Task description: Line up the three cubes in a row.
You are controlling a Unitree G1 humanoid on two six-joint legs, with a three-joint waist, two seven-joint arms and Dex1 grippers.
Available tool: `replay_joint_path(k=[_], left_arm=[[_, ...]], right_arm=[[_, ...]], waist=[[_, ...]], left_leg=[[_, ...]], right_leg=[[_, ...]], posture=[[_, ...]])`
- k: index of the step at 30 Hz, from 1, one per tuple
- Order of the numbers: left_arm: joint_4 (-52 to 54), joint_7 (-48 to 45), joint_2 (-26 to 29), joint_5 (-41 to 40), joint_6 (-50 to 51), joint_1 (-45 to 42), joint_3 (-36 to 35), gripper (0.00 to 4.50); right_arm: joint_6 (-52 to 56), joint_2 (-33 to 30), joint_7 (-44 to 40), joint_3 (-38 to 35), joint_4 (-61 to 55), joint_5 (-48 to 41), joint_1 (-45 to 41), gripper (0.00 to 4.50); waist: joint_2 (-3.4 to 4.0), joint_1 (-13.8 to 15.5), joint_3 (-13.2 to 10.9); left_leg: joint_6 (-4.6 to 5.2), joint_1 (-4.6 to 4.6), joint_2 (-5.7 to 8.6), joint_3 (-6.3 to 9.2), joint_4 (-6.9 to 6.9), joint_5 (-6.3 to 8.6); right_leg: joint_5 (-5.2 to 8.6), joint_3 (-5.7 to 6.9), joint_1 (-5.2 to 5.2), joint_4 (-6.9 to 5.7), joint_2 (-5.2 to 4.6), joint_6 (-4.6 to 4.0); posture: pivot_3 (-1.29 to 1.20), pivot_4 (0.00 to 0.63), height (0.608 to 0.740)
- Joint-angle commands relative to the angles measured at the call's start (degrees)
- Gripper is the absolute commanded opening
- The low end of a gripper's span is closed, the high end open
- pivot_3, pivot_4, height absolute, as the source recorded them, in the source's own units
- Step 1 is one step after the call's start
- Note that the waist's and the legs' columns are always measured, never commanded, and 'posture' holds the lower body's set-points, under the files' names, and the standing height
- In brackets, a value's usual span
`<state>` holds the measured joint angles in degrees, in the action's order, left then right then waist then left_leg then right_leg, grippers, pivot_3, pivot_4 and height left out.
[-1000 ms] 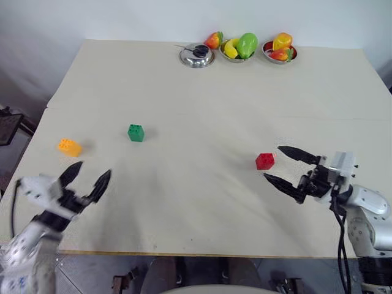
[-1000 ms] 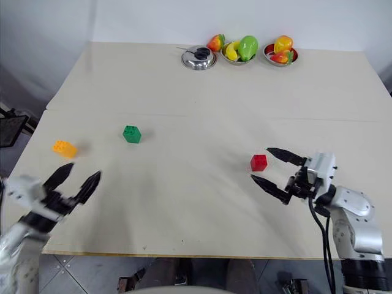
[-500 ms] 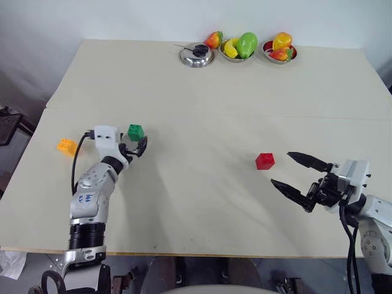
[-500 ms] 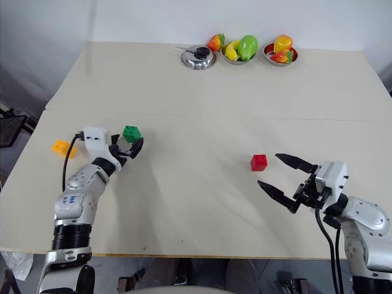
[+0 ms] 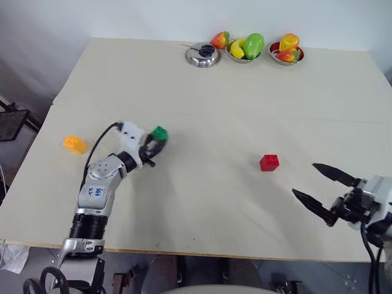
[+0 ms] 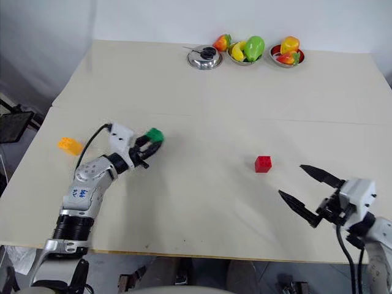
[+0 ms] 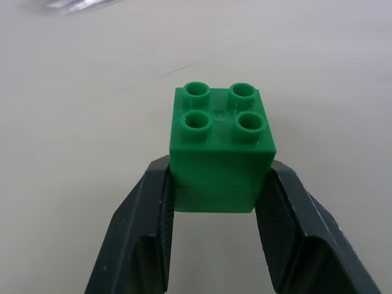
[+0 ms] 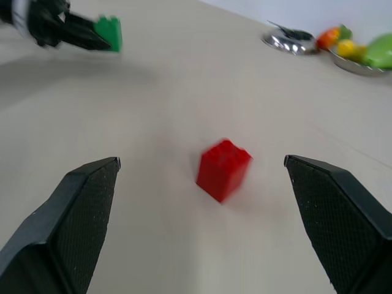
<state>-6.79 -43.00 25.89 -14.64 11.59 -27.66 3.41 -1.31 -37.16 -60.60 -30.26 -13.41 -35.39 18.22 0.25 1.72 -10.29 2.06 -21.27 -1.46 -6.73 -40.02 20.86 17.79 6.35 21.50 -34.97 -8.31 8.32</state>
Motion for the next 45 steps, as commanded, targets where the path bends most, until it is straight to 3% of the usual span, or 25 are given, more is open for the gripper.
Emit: replay_joint_path(k=[1, 3, 6, 15, 29, 40, 41, 45], left_arm=[[-3.4, -17.1, 0.4, 1.1, -8.8, -5.3, 8.6, 1.49], [-10.6, -22.9, -1.9, 3.1, -13.6, -9.7, 12.4, 1.49], [-25.2, -24.3, -9.4, 5.4, -20.0, -17.5, 14.3, 1.49], [-53.0, -23.9, -20.4, 11.8, -31.8, -30.8, 13.9, 1.49], [-63.5, -20.3, -20.4, 16.7, -33.7, -34.9, 10.3, 1.49], [-65.1, -22.4, -20.5, 18.7, -32.2, -35.6, 9.0, 1.49], [-65.0, -22.1, -20.3, 18.8, -32.1, -35.5, 8.8, 2.21], [-64.2, -22.6, -19.1, 18.1, -32.9, -35.1, 6.8, 3.33]], right_arm=[[-0.1, -1.4, -1.1, -5.2, -0.3, -1.6, 2.8, 4.5], [0.0, -1.8, -1.5, -6.7, 0.1, -1.6, 4.0, 4.5], [0.1, -1.4, -1.6, -8.6, -0.9, -2.3, 5.8, 4.5], [0.4, 2.2, 0.5, -9.9, -7.0, -3.4, 11.5, 4.5], [0.0, 4.2, 1.7, -9.3, -8.5, -3.2, 13.3, 4.5], [-2.1, 3.6, -3.3, -9.0, -4.0, -2.2, 14.0, 4.5], [-2.2, 3.5, -3.5, -8.8, -3.4, -2.1, 13.6, 4.5], [-2.0, 3.2, -3.7, -7.1, -2.9, -1.9, 11.4, 4.5]], waist=[[0.0, -0.1, 0.0], [0.01, -0.1, 0.0], [-0.03, -0.1, 0.0], [-0.17, -0.2, -0.1], [-0.23, -0.2, -0.1], [-0.24, -0.3, -0.1], [-0.25, -0.3, -0.1], [-0.25, -0.4, -0.2]], left_leg=[[0.0, 0.01, 0.02, -0.01, 0.0, 0.0], [0.0, 0.01, 0.31, -0.11, 0.01, 0.0], [0.05, 0.02, 0.32, -0.13, 0.0, -0.03], [0.12, -0.08, 0.33, -0.01, 0.08, -0.05], [0.31, -0.12, 0.24, 0.08, 0.04, -0.04], [0.32, -0.12, 0.45, 0.08, 0.04, -0.04], [0.32, -0.11, 0.45, 0.08, 0.04, -0.04], [0.32, -0.11, 0.41, 0.08, 0.04, -0.04]], right_leg=[[0.0, -0.03, 0.0, 0.0, 0.0, 0.01], [0.0, -0.01, 0.0, 0.0, 0.04, 0.01], [-0.01, -0.05, 0.0, 0.01, 0.05, 0.03], [-0.06, -0.05, 0.08, 0.15, 0.01, 0.11], [-0.09, -0.01, 0.09, 0.1, -0.25, 0.17], [-0.09, 0.0, 0.08, 0.08, -0.24, 0.17], [-0.09, 0.0, 0.08, 0.08, -0.24, 0.17], [-0.09, 0.01, 0.09, 0.06, -0.24, 0.17]], posture=[[0.0, 0.15, 0.74], [0.0, 0.15, 0.74], [0.0, 0.15, 0.74], [0.0, 0.15, 0.74], [0.0, 0.15, 0.74], [0.0, 0.15, 0.74], [0.0, 0.15, 0.74], [0.0, 0.15, 0.74]])
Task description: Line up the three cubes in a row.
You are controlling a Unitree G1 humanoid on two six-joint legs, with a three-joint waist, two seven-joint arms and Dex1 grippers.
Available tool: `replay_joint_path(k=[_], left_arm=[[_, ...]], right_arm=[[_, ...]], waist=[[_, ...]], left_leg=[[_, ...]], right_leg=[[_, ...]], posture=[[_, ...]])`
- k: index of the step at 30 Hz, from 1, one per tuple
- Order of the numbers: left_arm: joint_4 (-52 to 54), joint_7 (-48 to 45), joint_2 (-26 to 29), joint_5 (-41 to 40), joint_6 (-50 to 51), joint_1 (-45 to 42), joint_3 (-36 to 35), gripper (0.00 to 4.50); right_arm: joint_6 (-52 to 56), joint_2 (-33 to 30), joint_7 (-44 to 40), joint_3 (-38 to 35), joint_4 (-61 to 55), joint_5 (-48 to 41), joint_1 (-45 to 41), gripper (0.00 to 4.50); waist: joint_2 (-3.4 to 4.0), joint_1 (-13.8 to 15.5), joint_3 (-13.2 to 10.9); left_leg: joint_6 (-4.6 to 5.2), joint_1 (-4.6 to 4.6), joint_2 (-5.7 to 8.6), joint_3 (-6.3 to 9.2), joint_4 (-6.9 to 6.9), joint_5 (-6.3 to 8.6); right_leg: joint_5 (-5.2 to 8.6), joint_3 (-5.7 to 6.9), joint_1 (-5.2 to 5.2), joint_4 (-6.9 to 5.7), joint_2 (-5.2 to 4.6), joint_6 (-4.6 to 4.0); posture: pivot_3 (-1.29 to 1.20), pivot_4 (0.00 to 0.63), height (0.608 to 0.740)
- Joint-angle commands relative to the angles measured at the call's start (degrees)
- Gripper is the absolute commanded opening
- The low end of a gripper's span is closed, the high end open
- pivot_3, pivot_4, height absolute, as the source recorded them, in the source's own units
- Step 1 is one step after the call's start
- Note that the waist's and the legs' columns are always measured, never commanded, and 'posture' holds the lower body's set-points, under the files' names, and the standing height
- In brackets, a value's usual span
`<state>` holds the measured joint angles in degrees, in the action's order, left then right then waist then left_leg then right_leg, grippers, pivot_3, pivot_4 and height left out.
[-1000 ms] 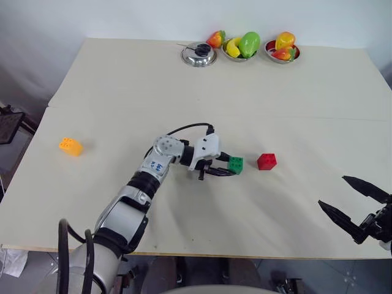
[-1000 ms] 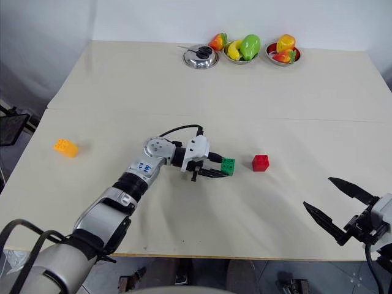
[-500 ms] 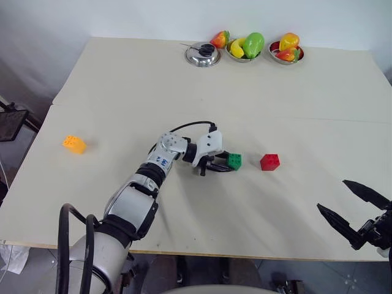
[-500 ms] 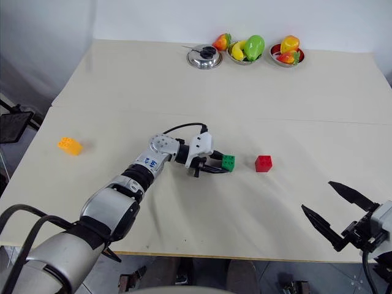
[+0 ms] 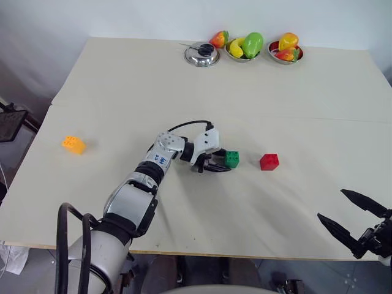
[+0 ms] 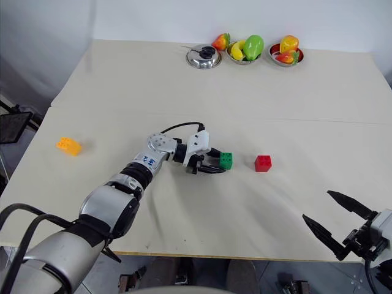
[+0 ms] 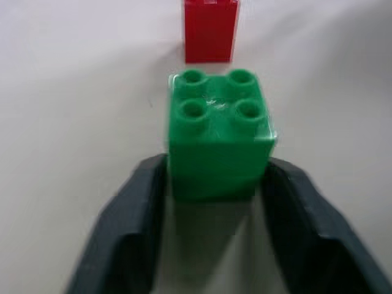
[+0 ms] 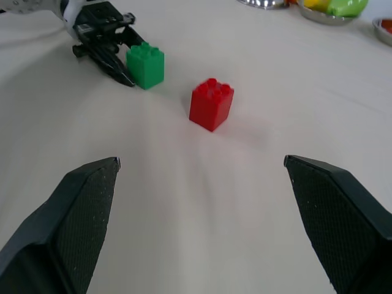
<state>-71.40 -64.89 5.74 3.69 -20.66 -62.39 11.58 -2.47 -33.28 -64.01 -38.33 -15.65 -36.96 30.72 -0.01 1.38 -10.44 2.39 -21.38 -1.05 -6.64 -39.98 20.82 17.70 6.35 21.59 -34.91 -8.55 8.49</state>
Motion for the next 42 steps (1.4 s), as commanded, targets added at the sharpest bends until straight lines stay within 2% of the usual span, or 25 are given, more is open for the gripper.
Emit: replay_joint_path(k=[1, 2, 6, 9, 10, 12, 15, 18, 21, 23, 26, 29, 33, 38, 40, 42], left_arm=[[1.2, -2.1, 2.0, -1.3, -1.1, -0.1, -2.4, 3.67], [2.1, -3.9, 3.1, -2.4, -1.1, 0.2, -3.4, 3.93], [8.9, -14.7, 9.3, -6.9, -1.5, 3.2, -6.4, 3.93], [21.2, -20.9, 16.1, -13.1, 1.8, 9.4, -10.0, 3.93], [27.6, -19.4, 18.8, -15.2, 3.5, 13.1, -12.2, 3.93], [38.5, -15.7, 22.5, -18.3, 8.1, 19.4, -15.5, 4.47], [57.2, -6.3, 25.2, -22.9, 16.3, 32.7, -21.9, 4.47], [70.8, 3.6, 25.1, -26.0, 23.3, 44.9, -28.2, 4.47], [79.5, 16.8, 20.8, -26.7, 23.3, 60.7, -40.8, 4.47], [81.8, 21.6, 18.9, -26.0, 22.2, 66.9, -44.9, 4.47], [79.7, 26.8, 15.8, -26.1, 18.9, 76.5, -52.2, 4.47], [77.9, 33.2, 12.9, -29.6, 18.7, 80.5, -58.9, 4.47], [76.9, 35.0, 10.7, -33.0, 18.7, 84.3, -61.5, 4.47], [78.9, 34.5, 12.9, -36.0, 25.0, 82.8, -56.7, 4.47], [76.1, 38.2, 15.9, -36.7, 28.0, 76.8, -56.3, 4.47], [70.3, 38.0, 21.2, -35.9, 30.5, 70.4, -55.0, 4.47]], right_arm=[[-0.6, -0.7, -0.3, 1.7, -0.8, -0.2, -2.1, 4.5], [-0.3, -0.8, -0.3, 2.5, -0.8, -0.3, -3.0, 4.5], [0.5, -1.7, -0.7, 5.6, -0.7, -0.3, -6.7, 4.5], [1.6, -2.3, -0.3, 9.4, -0.8, -0.1, -11.7, 4.5], [2.4, -2.2, 0.9, 11.1, -0.5, 0.3, -14.3, 4.5], [3.8, -1.8, 2.4, 13.2, 0.4, 0.3, -18.0, 4.5], [5.2, -1.5, 1.7, 16.2, 1.0, -0.2, -21.2, 4.5], [4.9, -1.0, 0.9, 18.9, 1.3, 0.0, -23.8, 4.5], [3.9, 0.1, -1.1, 23.6, 1.2, 0.3, -27.9, 4.5], [3.2, 0.8, -2.3, 25.4, 1.7, 0.5, -29.7, 4.5], [0.7, 2.1, -6.1, 28.3, 3.8, 0.6, -33.3, 4.5], [0.3, 2.3, -7.6, 29.1, 5.3, 0.4, -35.1, 4.5], [2.8, 1.9, -7.5, 28.4, 5.5, -1.4, -35.1, 4.5], [1.5, 1.5, -7.8, 28.1, 5.7, 0.0, -35.0, 4.5], [1.6, 1.4, -7.5, 28.0, 5.7, 0.3, -35.0, 4.5], [1.7, 1.4, -7.1, 27.8, 5.7, 0.6, -35.0, 4.5]], waist=[[0.0, -0.1, 0.0], [-0.01, -0.2, 0.0], [0.01, -0.5, 0.0], [0.02, -1.2, 0.0], [0.02, -1.6, 0.0], [0.02, -2.2, 0.0], [0.04, -1.8, 0.0], [0.04, -1.3, 0.0], [0.01, -1.7, 0.0], [-0.04, -1.7, 0.0], [-0.03, -1.6, 0.0], [-0.07, -1.1, 0.0], [-0.15, -0.6, 0.1], [-0.17, -0.4, 0.1], [-0.18, 0.0, 0.1], [-0.23, 0.1, 0.1]], left_leg=[[0.0, 0.0, -0.06, 0.0, -0.01, 0.0], [0.0, 0.0, -0.11, 0.01, -0.01, 0.0], [-0.02, 0.0, -0.11, -0.02, -0.01, -0.01], [-0.02, 0.0, -0.21, -0.02, -0.05, -0.01], [-0.02, 0.0, -0.22, -0.01, -0.04, -0.01], [-0.03, 0.03, -0.3, -0.02, -0.08, -0.01], [-0.04, 0.04, -0.31, 0.11, -0.11, -0.01], [-0.03, 0.02, -0.2, 0.37, -0.15, -0.01], [-0.01, 0.05, -0.18, 0.4, -0.15, 0.0], [-0.04, 0.1, -0.24, 0.39, -0.11, 0.02], [-0.13, 0.13, -0.36, 0.37, -0.11, -0.03], [-0.14, 0.16, -0.33, 0.4, -0.12, -0.02], [-0.16, 0.15, -0.29, 0.41, -0.11, 0.03], [-0.21, 0.14, -0.28, 0.4, -0.08, 0.07], [-0.21, 0.14, -0.26, 0.37, -0.07, 0.07], [-0.22, 0.11, -0.25, 0.43, -0.08, 0.03]], right_leg=[[0.0, 0.0, 0.0, -0.01, 0.0, 0.0], [0.0, 0.0, 0.0, -0.02, 0.0, 0.0], [0.0, 0.01, 0.05, -0.08, 0.03, -0.01], [0.0, 0.01, 0.05, -0.11, 0.03, -0.01], [0.0, 0.01, 0.04, -0.1, 0.02, -0.01], [0.01, -0.01, 0.04, -0.17, 0.03, -0.02], [0.02, 0.02, -0.02, -0.22, 0.01, -0.04], [0.02, 0.06, -0.15, -0.23, -0.04, -0.05], [0.01, -0.01, -0.26, -0.09, -0.1, -0.04], [0.01, 0.02, -0.28, -0.07, -0.08, -0.04], [0.03, 0.12, -0.28, -0.08, 0.0, -0.07], [0.04, 0.13, -0.29, -0.06, -0.07, -0.09], [0.05, 0.07, -0.23, 0.06, -0.21, -0.13], [0.11, 0.05, -0.14, 0.0, -0.66, -0.24], [0.11, 0.18, -0.12, -0.06, -0.64, -0.24], [0.11, 0.33, -0.1, -0.13, -0.49, -0.24]], posture=[[0.0, 0.15, 0.74], [0.0, 0.15, 0.74], [0.0, 0.15, 0.74], [0.0, 0.15, 0.74], [0.0, 0.15, 0.74], [0.0, 0.15, 0.74], [0.0, 0.15, 0.74], [0.0, 0.15, 0.74], [0.0, 0.15, 0.74], [0.0, 0.15, 0.74], [0.0, 0.15, 0.74], [0.0, 0.15, 0.74], [0.0, 0.15, 0.74], [0.0, 0.15, 0.74], [0.0, 0.15, 0.74], [0.0, 0.15, 0.74]])
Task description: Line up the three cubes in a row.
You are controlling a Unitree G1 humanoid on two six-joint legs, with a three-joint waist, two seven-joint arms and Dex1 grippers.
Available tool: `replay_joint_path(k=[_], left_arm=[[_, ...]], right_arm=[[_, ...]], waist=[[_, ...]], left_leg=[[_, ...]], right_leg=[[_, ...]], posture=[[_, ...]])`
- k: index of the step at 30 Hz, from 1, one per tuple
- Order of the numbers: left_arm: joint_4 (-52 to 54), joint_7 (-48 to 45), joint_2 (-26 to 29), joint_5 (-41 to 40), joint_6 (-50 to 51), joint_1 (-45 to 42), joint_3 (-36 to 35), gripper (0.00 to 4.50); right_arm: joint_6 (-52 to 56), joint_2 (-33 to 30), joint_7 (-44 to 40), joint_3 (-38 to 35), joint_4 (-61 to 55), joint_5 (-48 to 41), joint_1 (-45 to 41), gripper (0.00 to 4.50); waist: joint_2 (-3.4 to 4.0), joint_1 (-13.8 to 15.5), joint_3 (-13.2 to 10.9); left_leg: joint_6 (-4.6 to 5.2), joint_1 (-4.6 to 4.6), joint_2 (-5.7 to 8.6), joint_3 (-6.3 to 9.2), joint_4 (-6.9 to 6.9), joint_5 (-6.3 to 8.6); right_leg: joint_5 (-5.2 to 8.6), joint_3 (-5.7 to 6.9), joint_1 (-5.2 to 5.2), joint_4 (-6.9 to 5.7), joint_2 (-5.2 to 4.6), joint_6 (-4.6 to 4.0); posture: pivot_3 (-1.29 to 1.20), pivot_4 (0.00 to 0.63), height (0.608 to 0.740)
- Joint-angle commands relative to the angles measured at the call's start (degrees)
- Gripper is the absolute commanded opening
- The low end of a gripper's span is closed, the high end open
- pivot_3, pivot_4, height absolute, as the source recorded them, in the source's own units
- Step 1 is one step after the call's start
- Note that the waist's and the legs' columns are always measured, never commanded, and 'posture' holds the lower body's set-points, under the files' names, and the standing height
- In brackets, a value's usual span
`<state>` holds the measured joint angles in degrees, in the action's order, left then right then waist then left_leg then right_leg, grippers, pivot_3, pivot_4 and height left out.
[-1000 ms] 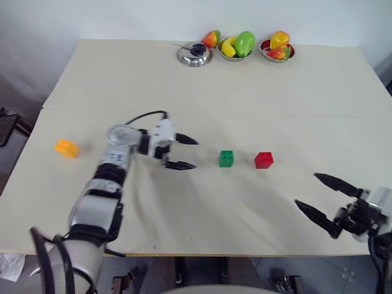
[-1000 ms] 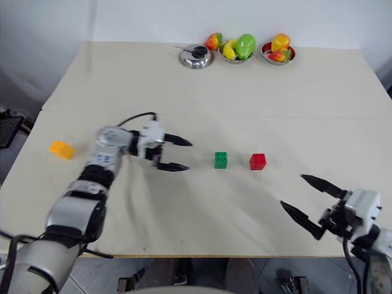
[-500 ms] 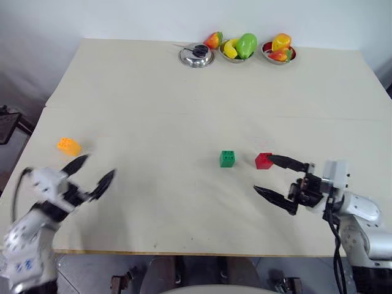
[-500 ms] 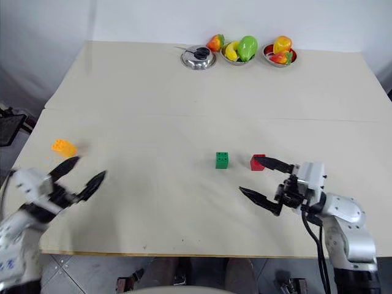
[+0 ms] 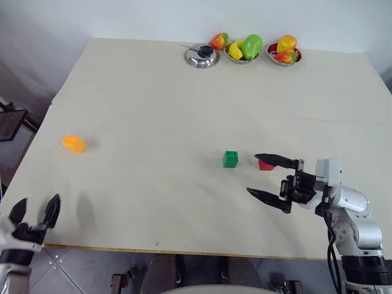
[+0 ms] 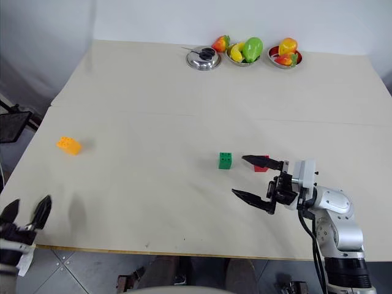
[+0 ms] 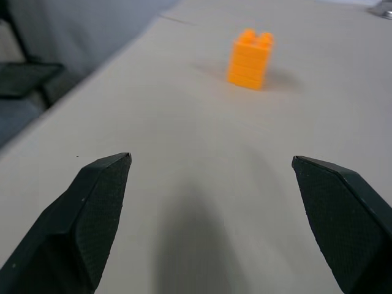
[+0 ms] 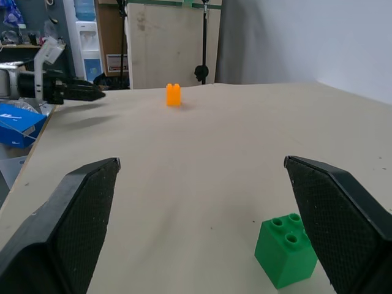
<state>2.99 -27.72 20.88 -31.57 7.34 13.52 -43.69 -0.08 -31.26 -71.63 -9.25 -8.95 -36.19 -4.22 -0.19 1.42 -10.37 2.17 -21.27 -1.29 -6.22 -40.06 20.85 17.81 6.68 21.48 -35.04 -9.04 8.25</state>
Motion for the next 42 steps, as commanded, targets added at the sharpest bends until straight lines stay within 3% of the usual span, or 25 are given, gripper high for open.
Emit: replay_joint_path(k=[1, 8, 15, 16, 18, 26, 31, 35, 38, 42], left_arm=[[-7.2, -0.1, 8.6, 0.7, 3.1, -7.8, 1.6, 4.47], [-25.8, -10.7, 20.6, 6.5, 2.8, -20.6, 12.0, 4.47], [-41.3, -11.8, 24.6, 11.7, -3.7, -31.5, 16.5, 4.47], [-42.1, -12.5, 24.6, 11.9, -4.5, -32.1, 16.8, 4.29], [-42.7, -14.1, 24.4, 12.1, -5.3, -32.7, 17.6, 3.9], [-41.3, -22.1, 23.2, 11.7, -8.9, -34.4, 21.4, 1.48], [-35.8, -33.8, 22.7, 11.7, -8.1, -41.5, 28.9, 1.49], [-33.4, -45.6, 20.7, 15.0, -15.4, -47.1, 38.6, 1.49], [-34.7, -52.9, 15.2, 15.3, -16.1, -52.9, 44.8, 1.49], [-45.9, -59.2, 8.1, 19.5, -21.9, -61.6, 50.6, 1.49]], right_arm=[[-0.8, -0.7, 0.7, -1.3, -1.1, 0.0, 0.2, 4.5], [-0.4, -1.2, 2.5, -2.3, -3.4, 0.3, 2.4, 4.5], [0.9, -1.0, 6.0, -2.0, -7.9, 0.2, 4.8, 4.5], [0.9, -1.1, 6.3, -2.1, -8.2, 0.3, 5.1, 4.5], [1.0, -1.3, 7.3, -2.5, -8.8, 0.4, 5.6, 4.5], [1.7, -2.9, 9.3, -4.4, -10.4, -0.1, 8.0, 4.5], [2.2, -5.2, 8.8, -8.8, -10.6, -1.2, 11.6, 4.5], [2.7, -5.8, 9.2, -11.3, -12.0, -1.7, 14.4, 4.5], [3.0, -6.0, 9.6, -13.1, -12.8, -2.1, 16.3, 4.5], [3.4, -6.5, 9.9, -15.2, -14.2, -2.6, 18.9, 4.5]], waist=[[-0.1, 0.0, 0.1], [-0.06, -1.6, 0.1], [-0.1, -1.7, 0.1], [-0.1, -1.7, 0.1], [-0.11, -1.7, 0.1], [-0.11, -1.4, 0.1], [-0.17, -0.4, 0.1], [-0.13, -0.1, 0.1], [-0.11, -0.2, 0.1], [-0.15, 0.0, 0.1]], left_leg=[[-0.03, 0.0, -0.01, 0.02, 0.0, -0.03], [-0.06, 0.06, -0.04, -0.29, 0.11, 0.0], [-0.13, 0.07, -0.27, -0.52, 0.11, 0.06], [-0.13, 0.07, -0.27, -0.55, 0.1, 0.06], [-0.12, 0.07, -0.25, -0.56, 0.09, 0.06], [-0.12, 0.07, -0.25, -0.53, 0.06, 0.06], [-0.11, 0.02, -0.24, -0.52, -0.01, 0.05], [-0.11, 0.06, -0.2, -0.62, -0.02, 0.05], [-0.11, 0.06, 0.06, -0.67, 0.0, 0.05], [-0.06, 0.0, 0.1, -0.72, -0.06, 0.02]], right_leg=[[0.0, 0.0, 0.0, -0.04, 0.24, 0.0], [-0.02, 0.06, 0.13, -0.35, 0.4, -0.04], [0.02, 0.84, 0.23, -0.35, 0.43, -0.12], [0.02, 0.83, 0.23, -0.35, 0.42, -0.12], [0.02, 0.8, 0.23, -0.37, 0.4, -0.12], [0.02, 0.81, 0.23, -0.4, 0.39, -0.12], [0.02, 0.85, 0.22, -0.41, 0.39, -0.12], [0.02, 0.79, 0.21, -0.42, 0.43, -0.11], [0.02, 0.75, 0.23, -0.41, 0.46, -0.11], [0.01, 0.8, 0.2, -0.38, 0.48, -0.09]], posture=[[0.0, 0.15, 0.74], [0.0, 0.15, 0.74], [0.0, 0.15, 0.74], [0.0, 0.15, 0.74], [0.0, 0.15, 0.74], [0.0, 0.15, 0.74], [0.0, 0.15, 0.74], [0.0, 0.15, 0.74], [0.0, 0.15, 0.74], [0.0, 0.15, 0.74]])
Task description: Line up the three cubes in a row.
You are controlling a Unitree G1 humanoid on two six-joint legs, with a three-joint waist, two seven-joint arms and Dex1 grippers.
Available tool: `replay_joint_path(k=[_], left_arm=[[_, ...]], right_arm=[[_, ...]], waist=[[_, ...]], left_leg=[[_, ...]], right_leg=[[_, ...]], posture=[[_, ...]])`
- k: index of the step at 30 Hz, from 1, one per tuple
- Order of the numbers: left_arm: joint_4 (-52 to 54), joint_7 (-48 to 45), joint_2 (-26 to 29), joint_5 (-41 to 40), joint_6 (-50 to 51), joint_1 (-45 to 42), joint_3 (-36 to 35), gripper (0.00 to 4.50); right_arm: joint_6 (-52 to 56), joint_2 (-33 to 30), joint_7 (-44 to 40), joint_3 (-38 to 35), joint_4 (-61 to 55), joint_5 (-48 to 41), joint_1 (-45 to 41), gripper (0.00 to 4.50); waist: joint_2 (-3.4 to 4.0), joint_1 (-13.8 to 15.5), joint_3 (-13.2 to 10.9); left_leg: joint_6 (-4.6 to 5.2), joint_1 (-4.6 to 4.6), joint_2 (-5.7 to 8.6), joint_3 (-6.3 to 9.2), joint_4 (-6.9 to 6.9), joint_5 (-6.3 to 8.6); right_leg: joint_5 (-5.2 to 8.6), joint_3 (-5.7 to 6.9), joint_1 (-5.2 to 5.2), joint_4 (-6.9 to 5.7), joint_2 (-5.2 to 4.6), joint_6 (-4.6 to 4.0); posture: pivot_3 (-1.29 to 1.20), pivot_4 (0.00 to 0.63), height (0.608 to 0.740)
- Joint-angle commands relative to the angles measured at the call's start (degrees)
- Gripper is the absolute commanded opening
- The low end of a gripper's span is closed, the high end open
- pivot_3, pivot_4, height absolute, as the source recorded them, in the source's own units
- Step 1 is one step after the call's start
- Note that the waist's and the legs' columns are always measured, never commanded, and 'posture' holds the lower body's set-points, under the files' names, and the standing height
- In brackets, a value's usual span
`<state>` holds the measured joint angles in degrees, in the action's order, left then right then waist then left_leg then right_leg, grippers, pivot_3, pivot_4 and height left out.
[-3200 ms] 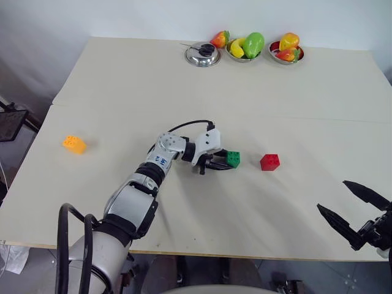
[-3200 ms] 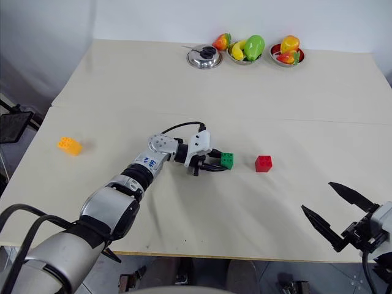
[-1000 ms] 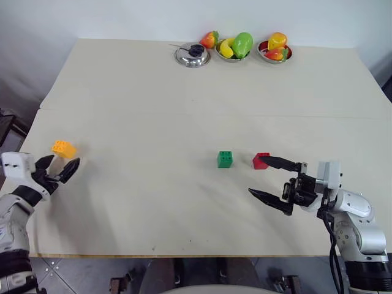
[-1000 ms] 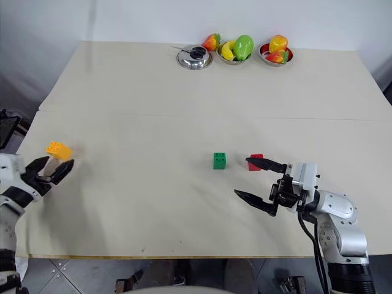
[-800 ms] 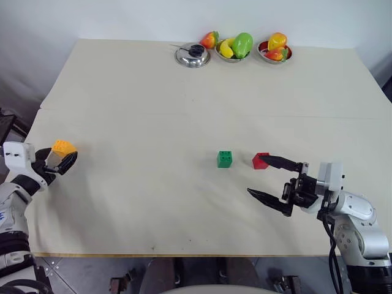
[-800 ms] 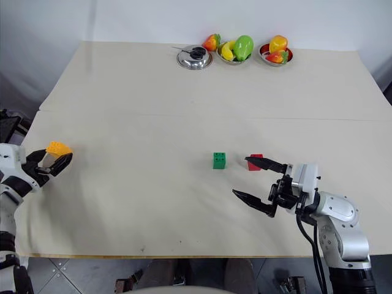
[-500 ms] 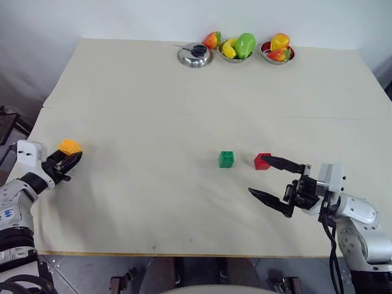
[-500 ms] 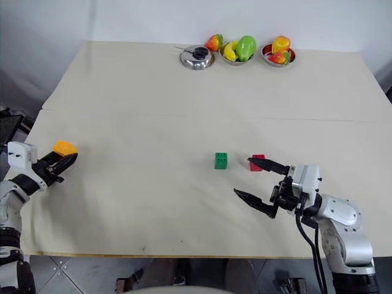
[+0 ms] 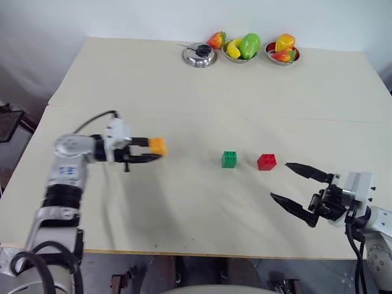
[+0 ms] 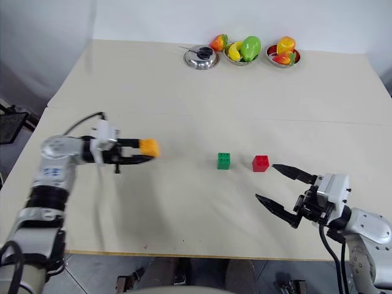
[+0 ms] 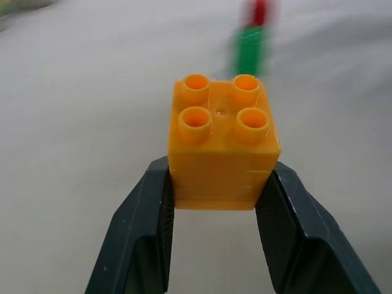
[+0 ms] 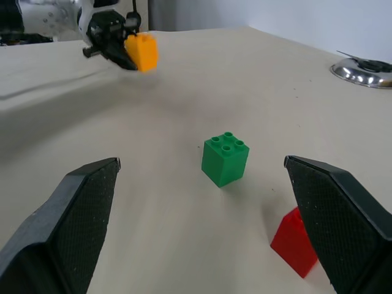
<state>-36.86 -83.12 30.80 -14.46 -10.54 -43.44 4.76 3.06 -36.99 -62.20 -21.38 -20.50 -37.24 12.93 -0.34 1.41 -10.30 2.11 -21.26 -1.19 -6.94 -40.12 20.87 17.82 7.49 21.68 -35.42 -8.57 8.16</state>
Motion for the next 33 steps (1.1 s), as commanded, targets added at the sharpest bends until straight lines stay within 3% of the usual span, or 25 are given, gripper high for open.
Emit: replay_joint_path(k=[1, 7, 11, 32, 33], left_arm=[[-8.6, -4.6, -2.8, 2.8, -5.2, -6.0, 2.5, 1.49], [-27.2, -2.9, -9.0, 9.0, -12.0, -15.6, 4.7, 1.49], [-32.9, -2.0, -10.0, 12.1, -14.0, -18.2, 4.7, 1.49], [-38.4, 7.7, -13.5, 19.4, -13.5, -20.8, 3.4, 1.49], [-38.4, 7.8, -13.5, 19.6, -13.6, -20.9, 3.3, 1.84]], right_arm=[[0.4, -0.8, 0.5, -3.5, -3.1, -1.7, 2.2, 4.5], [0.5, -0.1, 0.7, -9.5, -6.6, -3.1, 10.8, 4.5], [-0.3, 1.4, 1.7, -11.5, -8.8, -3.1, 14.9, 4.5], [-2.0, 5.9, 5.5, -9.6, -12.9, -1.2, 18.7, 4.5], [-2.1, 5.9, 5.5, -9.5, -12.9, -1.2, 18.8, 4.5]], waist=[[0.0, 0.0, 0.0], [-0.03, 0.0, 0.0], [-0.11, -0.1, -0.1], [-0.11, 0.1, -0.1], [-0.11, 0.1, -0.1]], left_leg=[[0.0, -0.01, 0.01, 0.01, 0.0, 0.0], [0.01, -0.05, 0.03, 0.04, 0.09, -0.01], [0.05, -0.07, 0.01, 0.11, 0.09, 0.01], [0.14, -0.03, 0.02, 0.23, 0.03, -0.02], [0.15, -0.03, 0.02, 0.23, 0.03, -0.03]], right_leg=[[0.0, 0.01, 0.0, 0.0, 0.0, 0.01], [-0.01, 0.03, 0.02, 0.12, 0.0, 0.03], [-0.06, 0.0, 0.02, 0.27, 0.0, 0.12], [-0.08, 0.02, -0.08, 0.21, -0.07, 0.14], [-0.08, 0.01, -0.08, 0.2, -0.08, 0.14]], posture=[[0.0, 0.15, 0.74], [0.0, 0.15, 0.74], [0.0, 0.15, 0.74], [0.0, 0.15, 0.74], [0.0, 0.15, 0.74]])
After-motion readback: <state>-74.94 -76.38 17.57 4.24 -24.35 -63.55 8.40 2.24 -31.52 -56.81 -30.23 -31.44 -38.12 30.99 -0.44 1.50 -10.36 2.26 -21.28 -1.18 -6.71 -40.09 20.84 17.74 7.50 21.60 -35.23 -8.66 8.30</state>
